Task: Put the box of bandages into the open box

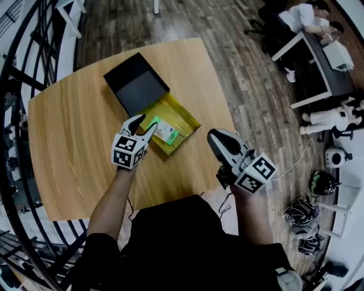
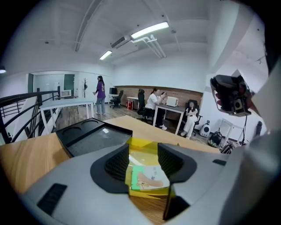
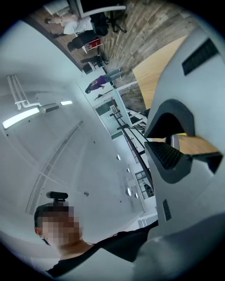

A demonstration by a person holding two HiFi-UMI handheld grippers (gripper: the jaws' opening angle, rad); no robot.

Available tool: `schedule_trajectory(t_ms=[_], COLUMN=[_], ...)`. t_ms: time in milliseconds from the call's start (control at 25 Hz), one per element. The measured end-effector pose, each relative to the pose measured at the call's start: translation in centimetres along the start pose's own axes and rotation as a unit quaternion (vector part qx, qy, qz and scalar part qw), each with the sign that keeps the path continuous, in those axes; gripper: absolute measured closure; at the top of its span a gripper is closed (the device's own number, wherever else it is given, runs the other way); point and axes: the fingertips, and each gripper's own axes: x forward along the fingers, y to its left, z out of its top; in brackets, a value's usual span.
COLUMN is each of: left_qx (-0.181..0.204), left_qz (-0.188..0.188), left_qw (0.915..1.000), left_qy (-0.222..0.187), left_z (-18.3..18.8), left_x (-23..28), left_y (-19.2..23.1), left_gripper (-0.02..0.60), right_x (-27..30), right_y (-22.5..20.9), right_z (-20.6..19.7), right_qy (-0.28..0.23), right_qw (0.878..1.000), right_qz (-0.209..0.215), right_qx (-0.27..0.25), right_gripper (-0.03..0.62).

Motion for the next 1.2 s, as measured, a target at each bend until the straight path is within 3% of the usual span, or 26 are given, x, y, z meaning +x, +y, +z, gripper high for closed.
schedule_trajectory(t_ms=[280,520,840,1200], left_qx=[-0.002,0.012,0.024,0.041], left_qz=[-0.003,0.012,0.008,-0.009], left_qw=[0.9986,0.9953,0.9899,0.9853], left_qy=[-0.052,-0.096,-0.139,-0.166], left_z=[2.6,4.1,5.2,5.7], left_x=[-5.2,-10.9,-17.6,-23.5], left_y=[0.1,0.8,1.1,0.1], left_gripper=[0.387,0.439,0.472,0.552], right_x=[1.0,2.0,3.0,2.5], right_y=[2.2,5.0,9.2,13.2], right_z=[1.6,2.6,3.2,3.2], right_qy=[-0.016,-0.028,-0.053,-0.063], right_qw=[0.999,0.998,0.996,0.995], right_qz=[0.007,0.018,0.025,0.019], right_qx=[-0.028,-0.052,-0.068,-0.078], right_gripper=[0.553,0.553,0.554,0.554])
